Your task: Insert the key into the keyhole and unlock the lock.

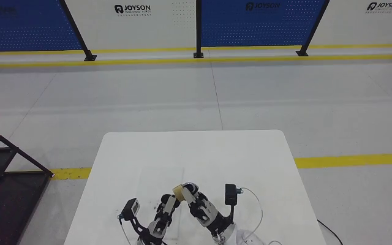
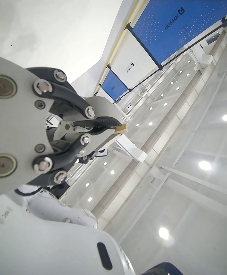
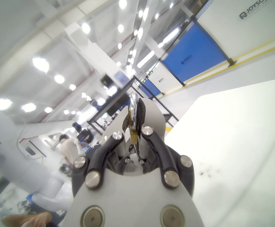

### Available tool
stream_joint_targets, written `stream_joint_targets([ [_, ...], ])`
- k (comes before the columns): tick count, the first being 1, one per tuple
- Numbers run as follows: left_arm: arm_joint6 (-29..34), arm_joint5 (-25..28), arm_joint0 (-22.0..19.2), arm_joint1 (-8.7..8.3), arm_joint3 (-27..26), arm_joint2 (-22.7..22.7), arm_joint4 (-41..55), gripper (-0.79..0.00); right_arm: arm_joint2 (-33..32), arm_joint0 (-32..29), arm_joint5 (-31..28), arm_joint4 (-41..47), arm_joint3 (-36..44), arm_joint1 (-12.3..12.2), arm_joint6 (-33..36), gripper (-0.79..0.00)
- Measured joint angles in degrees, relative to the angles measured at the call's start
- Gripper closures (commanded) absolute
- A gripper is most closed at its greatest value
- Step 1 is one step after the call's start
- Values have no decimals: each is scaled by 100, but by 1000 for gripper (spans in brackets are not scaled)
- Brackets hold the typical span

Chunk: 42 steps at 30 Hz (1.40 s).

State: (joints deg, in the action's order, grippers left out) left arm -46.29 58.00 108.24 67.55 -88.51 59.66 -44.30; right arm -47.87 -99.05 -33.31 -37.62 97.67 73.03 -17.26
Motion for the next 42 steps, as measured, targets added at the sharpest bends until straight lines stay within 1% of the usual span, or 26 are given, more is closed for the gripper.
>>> stream_joint_targets([
  [2, 1, 0, 22, 25, -8, 26, -30, 0, -3, -11, -7, 2, 9, 0, -37, 0],
  [3, 1, 0, 30, 35, -12, 39, -46, -182, -7, -14, -12, 6, 10, 0, -42, 0],
  [4, 1, 0, 38, 46, -18, 52, -54, -271, -12, -17, -14, 8, 12, -1, -45, 0],
  [6, 1, 0, 60, 71, -31, 71, -51, -391, -19, -23, -17, 9, 17, -3, -53, 0],
  [12, 1, 0, 99, 121, -47, 104, -67, -369, -47, -32, -22, -7, 22, -4, -111, 0],
  [15, 1, 0, 116, 134, -51, 123, -70, -336, -68, -32, -26, 34, 19, -4, -151, 0],
  [19, 1, 0, 131, 141, -50, 145, -82, -323, -99, -36, -72, 96, 19, -3, -206, 0],
  [22, 1, 0, 136, 143, -53, 160, -77, -299, -129, -41, -87, 151, 14, -6, -209, 0],
  [25, 1, 0, 135, 144, -46, 158, -73, -256, -143, -46, -91, 174, 18, -9, -185, 0],
  [30, 1, 0, 109, 138, -37, 128, -136, -231, -147, -57, -99, 162, 26, -10, -155, 0],
  [31, 1, 0, 105, 138, -36, 126, -140, -237, -144, -60, -101, 159, 28, -10, -152, 0],
  [34, 1, 0, 86, 138, -10, 129, -154, -215, -141, -63, -101, 147, 32, -10, -139, 0],
  [35, 1, 0, 76, 139, 1, 130, -160, -194, -141, -64, -97, 137, 34, -10, -132, 0],
  [36, 1, 0, 68, 141, 6, 129, -161, -55, -140, -64, -94, 132, 34, -10, -123, 0],
  [37, 1, 0, 60, 142, 10, 125, -157, 0, -140, -65, -91, 131, 34, -10, -114, 0],
  [42, 1, 0, 32, 144, 48, 124, -163, 0, -146, -72, -102, 122, 41, -12, -104, 0],
])
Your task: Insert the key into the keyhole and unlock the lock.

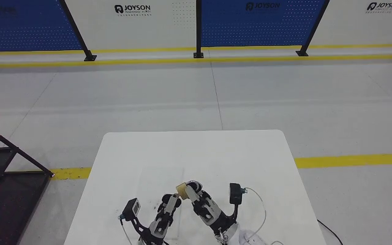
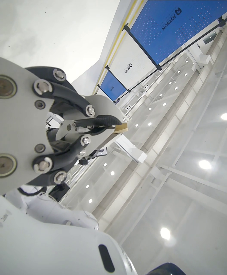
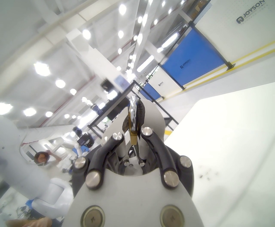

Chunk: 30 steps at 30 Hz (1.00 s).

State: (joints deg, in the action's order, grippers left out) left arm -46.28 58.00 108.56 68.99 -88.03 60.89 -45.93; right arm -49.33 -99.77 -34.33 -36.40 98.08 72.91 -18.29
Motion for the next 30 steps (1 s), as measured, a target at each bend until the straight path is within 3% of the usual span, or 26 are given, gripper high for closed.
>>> stream_joint_targets([
  [10, -60, -59, 9, 51, 3, 176, -374, 0, -12, -38, -8, -28, 22, -9, 40, 0],
  [15, -370, -369, 42, 105, -36, 262, -954, 0, -30, -70, 6, -94, 56, -19, 67, 0],
  [22, -1243, -1242, -49, 135, 52, 213, -2197, 0, -43, -98, 15, -126, 83, -28, 79, 0],
  [30, -2373, -2373, -316, 28, 360, -283, -3294, 0, -59, -112, 27, -105, 102, -35, 86, 0],
])
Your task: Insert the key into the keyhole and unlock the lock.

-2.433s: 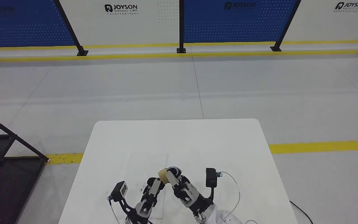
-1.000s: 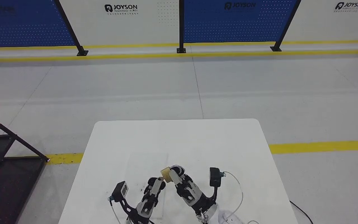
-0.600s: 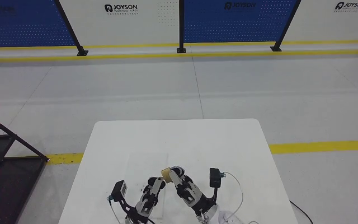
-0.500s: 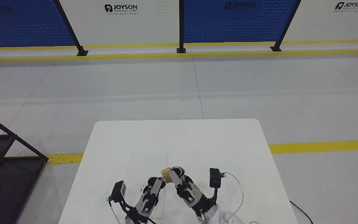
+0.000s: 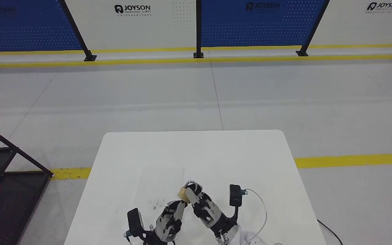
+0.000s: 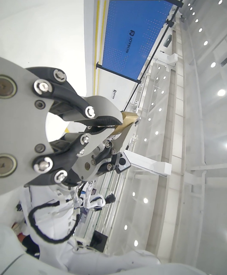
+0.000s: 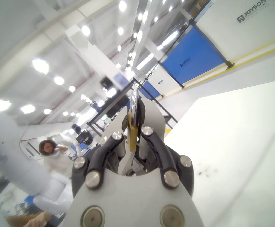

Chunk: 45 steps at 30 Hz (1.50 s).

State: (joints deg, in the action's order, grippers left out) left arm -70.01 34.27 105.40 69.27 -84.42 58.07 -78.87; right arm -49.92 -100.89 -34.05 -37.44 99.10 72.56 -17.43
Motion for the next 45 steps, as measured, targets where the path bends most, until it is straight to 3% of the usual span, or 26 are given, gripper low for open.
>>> stream_joint_targets([
  [11, -1073, -1072, -474, -191, 647, -561, -496, 0, -32, -21, -36, 2, 28, -13, -3, 0],
  [32, -1431, -1432, -970, -314, 991, -1213, -151, 0, -14, -50, -27, -62, 46, -23, 0, 0],
  [45, -1801, -2343, -1134, -265, 1231, -1146, -520, 0, 4, -49, -30, -81, 53, -26, -12, 0],
])
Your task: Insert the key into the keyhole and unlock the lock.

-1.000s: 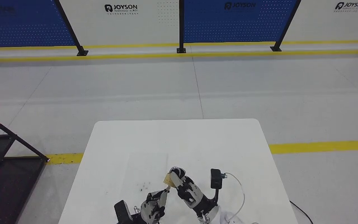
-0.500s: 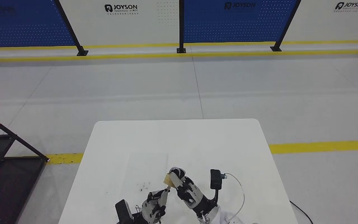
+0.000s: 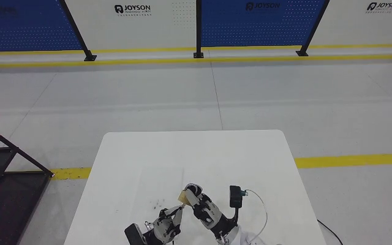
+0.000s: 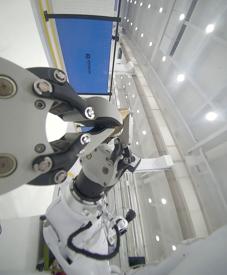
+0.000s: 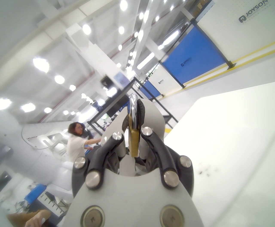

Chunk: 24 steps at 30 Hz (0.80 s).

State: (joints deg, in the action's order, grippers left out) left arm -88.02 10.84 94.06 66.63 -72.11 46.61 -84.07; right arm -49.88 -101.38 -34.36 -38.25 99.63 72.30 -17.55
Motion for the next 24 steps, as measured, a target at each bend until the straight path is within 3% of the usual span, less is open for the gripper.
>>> stream_joint_targets([
  [6, 78, -167, 23, 26, -20, 25, 81, 0, 9, -6, 14, -14, 8, -1, -13, 0],
  [17, 204, -1061, 3, 38, 9, 237, -229, 0, 23, -3, 22, -20, 7, -2, -24, 0],
  [24, 269, -1355, 56, 20, -56, 366, -410, 0, 29, 8, 14, -2, -1, -3, -20, 0],
])
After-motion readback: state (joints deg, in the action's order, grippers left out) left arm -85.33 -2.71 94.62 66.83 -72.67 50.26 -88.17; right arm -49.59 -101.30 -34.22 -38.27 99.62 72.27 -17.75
